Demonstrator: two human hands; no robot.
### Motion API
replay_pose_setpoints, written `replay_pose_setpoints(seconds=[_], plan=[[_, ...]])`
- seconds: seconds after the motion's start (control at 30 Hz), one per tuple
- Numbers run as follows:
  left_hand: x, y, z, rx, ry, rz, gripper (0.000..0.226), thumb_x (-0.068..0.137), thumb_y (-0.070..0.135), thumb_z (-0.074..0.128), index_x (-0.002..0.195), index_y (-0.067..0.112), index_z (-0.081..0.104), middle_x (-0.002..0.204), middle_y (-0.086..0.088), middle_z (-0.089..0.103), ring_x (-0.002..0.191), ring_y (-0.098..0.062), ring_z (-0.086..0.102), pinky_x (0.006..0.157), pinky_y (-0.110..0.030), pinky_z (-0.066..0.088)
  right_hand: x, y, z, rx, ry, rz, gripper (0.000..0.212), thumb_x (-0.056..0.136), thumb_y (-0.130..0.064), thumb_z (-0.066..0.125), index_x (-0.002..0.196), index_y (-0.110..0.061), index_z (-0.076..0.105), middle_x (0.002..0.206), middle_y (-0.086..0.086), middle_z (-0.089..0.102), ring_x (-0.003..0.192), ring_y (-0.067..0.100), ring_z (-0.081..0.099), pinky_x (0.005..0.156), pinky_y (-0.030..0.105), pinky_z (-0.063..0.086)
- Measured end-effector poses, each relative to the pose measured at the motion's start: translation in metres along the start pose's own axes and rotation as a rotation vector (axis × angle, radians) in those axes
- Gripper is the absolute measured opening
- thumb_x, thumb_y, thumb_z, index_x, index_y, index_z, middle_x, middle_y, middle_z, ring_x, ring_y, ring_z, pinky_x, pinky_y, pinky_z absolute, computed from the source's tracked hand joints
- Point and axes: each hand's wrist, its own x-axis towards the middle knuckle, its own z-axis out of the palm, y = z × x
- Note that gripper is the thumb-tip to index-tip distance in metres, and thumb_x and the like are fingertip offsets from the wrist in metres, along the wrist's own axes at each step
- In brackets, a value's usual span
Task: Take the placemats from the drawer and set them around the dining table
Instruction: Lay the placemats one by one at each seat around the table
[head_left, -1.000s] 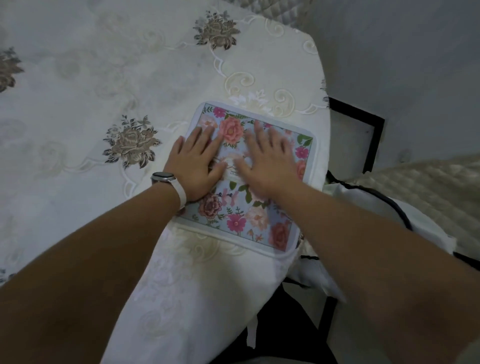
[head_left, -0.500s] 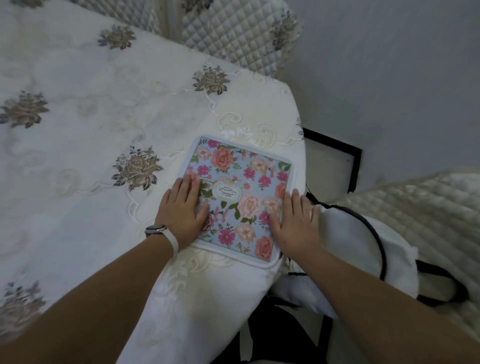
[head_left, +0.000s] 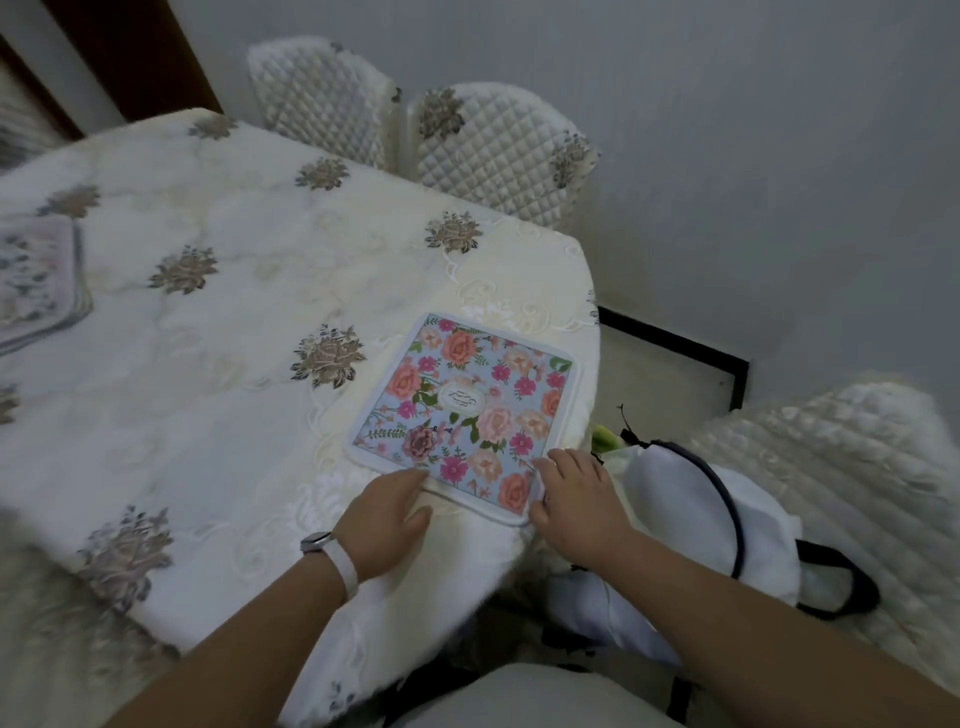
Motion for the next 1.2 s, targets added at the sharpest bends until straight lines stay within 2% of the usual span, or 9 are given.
replay_pose_setpoints(seconds=[0.2, 0.3, 0.37, 0.5, 0.67, 0.77, 0.93, 1.07, 1.2], plan=[[-0.060, 0.039, -0.009, 0.100, 0.186, -0.022, 0.045, 0.095, 0.036, 0.055, 0.137, 0.022, 0.052, 0.136, 0.002, 0.058, 0.123, -0.019, 0.052, 0.101, -0.032, 0.039, -0.010, -0.007, -0.036, 0.084, -0.006, -0.191, 0.033, 0.093, -0.043, 0.043, 0.113, -0.022, 0.059, 0.109, -0.003, 0.060, 0.102, 0.021, 0.055, 0.086, 0.034, 0.039], [-0.093, 0.061, -0.013, 0.243, 0.281, 0.062, 0.038, 0.089, 0.032, 0.061, 0.123, 0.017, 0.065, 0.118, -0.002, 0.069, 0.104, -0.026, 0.065, 0.086, -0.038, 0.052, -0.014, -0.009, -0.055, 0.132, 0.002, -0.276, 0.036, 0.094, -0.044, 0.040, 0.113, -0.021, 0.061, 0.105, -0.004, 0.061, 0.098, 0.020, 0.055, 0.077, 0.032, 0.044], [-0.112, 0.071, -0.015, 0.301, 0.352, 0.054, 0.036, 0.085, 0.029, 0.066, 0.117, 0.014, 0.069, 0.111, -0.003, 0.072, 0.097, -0.027, 0.068, 0.080, -0.039, 0.056, -0.015, -0.012, -0.067, 0.120, -0.043, -0.394, 0.042, 0.094, -0.044, 0.039, 0.121, -0.020, 0.059, 0.110, -0.003, 0.061, 0.101, 0.019, 0.055, 0.083, 0.036, 0.048], [-0.157, 0.080, -0.021, 0.339, 0.417, -0.025, 0.034, 0.083, 0.025, 0.070, 0.115, 0.014, 0.070, 0.113, -0.005, 0.071, 0.099, -0.027, 0.067, 0.079, -0.041, 0.057, -0.022, -0.032, -0.086, -0.031, -0.088, -0.642, 0.048, 0.096, -0.048, 0.041, 0.130, -0.018, 0.057, 0.119, 0.000, 0.059, 0.107, 0.022, 0.054, 0.092, 0.039, 0.045], [-0.201, 0.069, -0.035, 0.380, 0.537, -0.139, 0.031, 0.081, 0.026, 0.070, 0.110, 0.015, 0.072, 0.108, -0.003, 0.073, 0.094, -0.025, 0.069, 0.074, -0.040, 0.058, -0.030, -0.074, -0.102, -0.061, -0.051, -0.799, 0.051, 0.096, -0.052, 0.039, 0.135, -0.022, 0.054, 0.128, -0.002, 0.058, 0.114, 0.019, 0.052, 0.097, 0.037, 0.042], [-0.223, 0.058, -0.040, 0.356, 0.568, -0.197, 0.032, 0.083, 0.026, 0.071, 0.113, 0.014, 0.071, 0.111, -0.004, 0.071, 0.098, -0.026, 0.067, 0.079, -0.041, 0.057, -0.035, -0.101, -0.106, -0.069, -0.061, -0.850, 0.054, 0.096, -0.055, 0.038, 0.138, -0.024, 0.051, 0.135, -0.004, 0.055, 0.121, 0.019, 0.049, 0.103, 0.037, 0.039], [-0.263, 0.035, -0.044, 0.320, 0.607, -0.273, 0.034, 0.080, 0.027, 0.066, 0.109, 0.011, 0.072, 0.108, -0.007, 0.072, 0.095, -0.028, 0.068, 0.076, -0.040, 0.057, -0.048, -0.152, -0.097, -0.093, -0.106, -0.933, 0.055, 0.096, -0.056, 0.041, 0.141, -0.025, 0.048, 0.140, -0.005, 0.051, 0.125, 0.018, 0.046, 0.104, 0.035, 0.035], [-0.309, 0.005, -0.046, 0.313, 0.638, -0.304, 0.030, 0.077, 0.021, 0.074, 0.105, 0.013, 0.073, 0.108, -0.007, 0.071, 0.098, -0.027, 0.067, 0.080, -0.041, 0.055, -0.065, -0.209, -0.080, -0.090, -0.143, -0.981, 0.053, 0.096, -0.053, 0.043, 0.140, -0.024, 0.050, 0.139, -0.003, 0.051, 0.124, 0.019, 0.046, 0.104, 0.036, 0.037], [-0.362, -0.042, -0.054, 0.345, 0.644, -0.304, 0.034, 0.080, 0.033, 0.054, 0.103, 0.017, 0.073, 0.110, -0.006, 0.070, 0.099, -0.027, 0.066, 0.079, -0.040, 0.052, -0.090, -0.282, -0.055, -0.119, -0.163, -1.000, 0.053, 0.095, -0.053, 0.042, 0.138, -0.023, 0.052, 0.136, -0.002, 0.053, 0.121, 0.021, 0.047, 0.101, 0.037, 0.039]])
